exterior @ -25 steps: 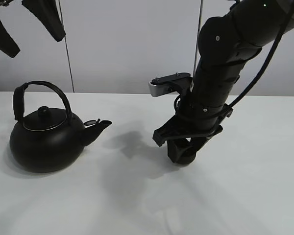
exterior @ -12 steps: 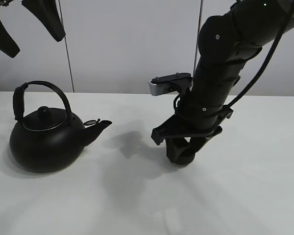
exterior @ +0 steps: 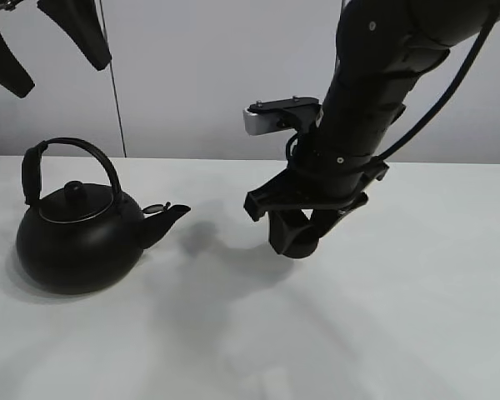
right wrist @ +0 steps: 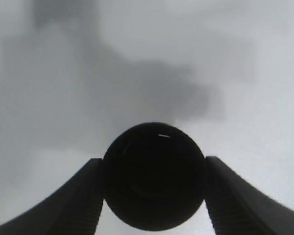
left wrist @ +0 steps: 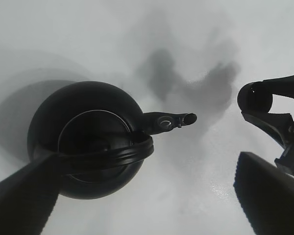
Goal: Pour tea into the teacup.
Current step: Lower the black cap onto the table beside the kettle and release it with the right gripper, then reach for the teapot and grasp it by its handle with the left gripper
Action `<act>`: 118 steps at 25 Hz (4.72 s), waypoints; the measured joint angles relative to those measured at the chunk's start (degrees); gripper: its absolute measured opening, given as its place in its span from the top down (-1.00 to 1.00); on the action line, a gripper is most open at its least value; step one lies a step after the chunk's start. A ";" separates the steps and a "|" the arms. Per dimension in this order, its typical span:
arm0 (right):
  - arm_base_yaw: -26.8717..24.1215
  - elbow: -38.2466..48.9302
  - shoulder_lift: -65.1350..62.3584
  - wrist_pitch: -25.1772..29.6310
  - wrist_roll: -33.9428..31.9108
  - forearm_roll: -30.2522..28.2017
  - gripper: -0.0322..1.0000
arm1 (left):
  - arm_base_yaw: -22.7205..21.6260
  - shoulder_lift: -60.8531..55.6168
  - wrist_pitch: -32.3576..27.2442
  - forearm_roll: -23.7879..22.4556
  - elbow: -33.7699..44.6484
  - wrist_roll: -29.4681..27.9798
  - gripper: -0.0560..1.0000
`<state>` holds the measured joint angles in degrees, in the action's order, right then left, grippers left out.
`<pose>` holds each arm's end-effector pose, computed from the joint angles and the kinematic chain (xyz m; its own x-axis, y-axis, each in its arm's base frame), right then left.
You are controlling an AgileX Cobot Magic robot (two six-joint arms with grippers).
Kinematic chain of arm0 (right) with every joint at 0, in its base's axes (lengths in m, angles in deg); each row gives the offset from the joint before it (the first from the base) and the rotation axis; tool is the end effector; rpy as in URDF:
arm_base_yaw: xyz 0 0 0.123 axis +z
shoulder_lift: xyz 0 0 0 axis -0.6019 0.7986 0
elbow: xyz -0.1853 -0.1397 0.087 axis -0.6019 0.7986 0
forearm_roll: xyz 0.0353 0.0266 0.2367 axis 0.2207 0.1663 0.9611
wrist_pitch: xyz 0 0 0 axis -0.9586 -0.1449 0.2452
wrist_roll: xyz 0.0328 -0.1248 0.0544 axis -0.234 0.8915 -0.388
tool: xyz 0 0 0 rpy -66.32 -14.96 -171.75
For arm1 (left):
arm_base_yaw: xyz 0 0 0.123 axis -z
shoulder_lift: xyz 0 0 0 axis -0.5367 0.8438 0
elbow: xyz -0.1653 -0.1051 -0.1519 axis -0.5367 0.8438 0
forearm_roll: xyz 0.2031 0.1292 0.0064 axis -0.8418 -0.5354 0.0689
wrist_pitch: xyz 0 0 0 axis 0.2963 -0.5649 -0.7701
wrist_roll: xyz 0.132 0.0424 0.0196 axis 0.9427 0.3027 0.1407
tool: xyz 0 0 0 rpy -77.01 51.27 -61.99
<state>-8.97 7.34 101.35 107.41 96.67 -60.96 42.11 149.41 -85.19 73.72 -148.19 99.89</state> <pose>0.3459 0.1865 0.0857 -0.7633 -0.5287 -0.3712 -0.5605 0.8277 -0.0262 0.3638 -0.1131 0.2323 -0.9188 0.1733 -0.3547 0.2968 0.8956 -0.3314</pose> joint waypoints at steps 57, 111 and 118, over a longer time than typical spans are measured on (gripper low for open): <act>-29.28 -17.37 -19.69 36.62 -5.95 -13.37 -0.22 | 0.00 0.00 1.98 0.00 0.00 0.04 -0.42; -32.42 44.14 -114.10 33.68 -4.81 -1.07 -0.12 | 0.00 0.00 1.98 0.00 0.00 0.04 -0.42; -32.42 46.27 -114.10 29.36 -5.54 -1.08 -0.12 | 0.00 0.00 2.03 0.00 0.00 0.04 -0.42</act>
<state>-41.38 53.61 -12.75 136.77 91.13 -62.04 42.11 149.41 -83.17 73.72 -148.19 99.93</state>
